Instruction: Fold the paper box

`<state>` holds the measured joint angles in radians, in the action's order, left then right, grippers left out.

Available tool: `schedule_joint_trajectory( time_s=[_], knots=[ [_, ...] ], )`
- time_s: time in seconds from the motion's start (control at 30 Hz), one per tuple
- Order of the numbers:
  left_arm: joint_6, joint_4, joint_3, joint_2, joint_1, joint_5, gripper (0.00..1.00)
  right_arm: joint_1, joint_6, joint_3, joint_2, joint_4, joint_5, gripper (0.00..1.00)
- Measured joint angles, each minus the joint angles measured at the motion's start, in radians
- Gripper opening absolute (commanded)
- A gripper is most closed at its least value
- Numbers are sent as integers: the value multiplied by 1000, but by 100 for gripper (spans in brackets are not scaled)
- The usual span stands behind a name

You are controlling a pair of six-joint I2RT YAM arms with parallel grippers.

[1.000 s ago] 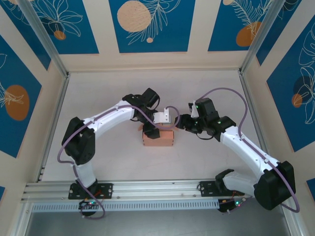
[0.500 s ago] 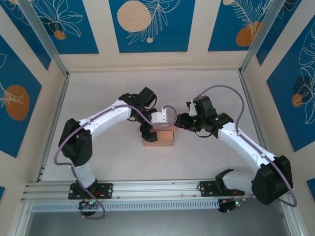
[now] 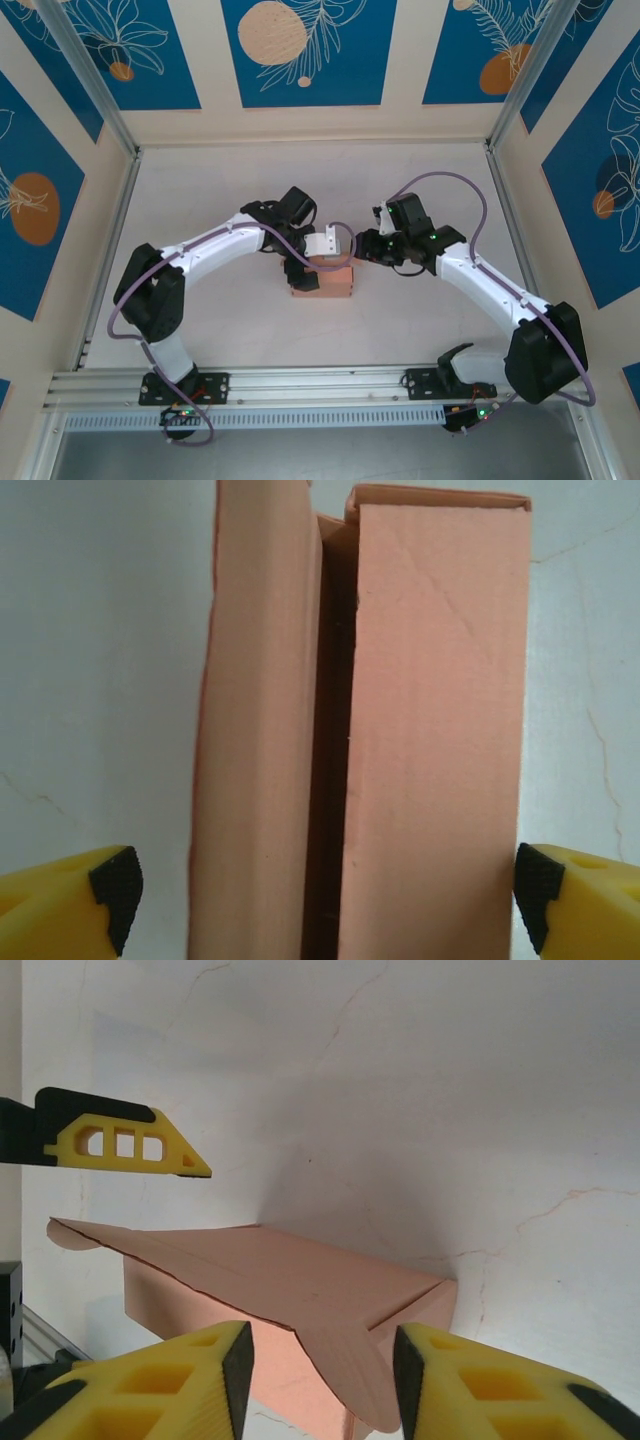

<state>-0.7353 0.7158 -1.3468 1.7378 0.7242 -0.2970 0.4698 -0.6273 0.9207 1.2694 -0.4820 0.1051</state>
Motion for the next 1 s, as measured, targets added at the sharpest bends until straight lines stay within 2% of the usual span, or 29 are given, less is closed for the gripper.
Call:
schedule_joint_trajectory(
  time_s=[0.23,0.5,0.63,0.8,0.93,1.0],
  knots=[
    [21,-31,19,0,11,22,73,50,-27,20,8,-2,-4,31],
    [23,-51,34,0,19,36,73,74,-76,21,9,-2,-47,31],
    [22,-56,38,-2,19,41,73,70,-66,24,9,-4,-53,31],
    [20,-55,39,-2,21,56,66,42,5,71,8,-37,-45,33],
    [18,-55,39,-3,20,67,61,23,61,90,13,-42,-26,36],
    [18,-55,39,-4,20,68,61,23,80,92,29,-42,-18,41]
  ],
)
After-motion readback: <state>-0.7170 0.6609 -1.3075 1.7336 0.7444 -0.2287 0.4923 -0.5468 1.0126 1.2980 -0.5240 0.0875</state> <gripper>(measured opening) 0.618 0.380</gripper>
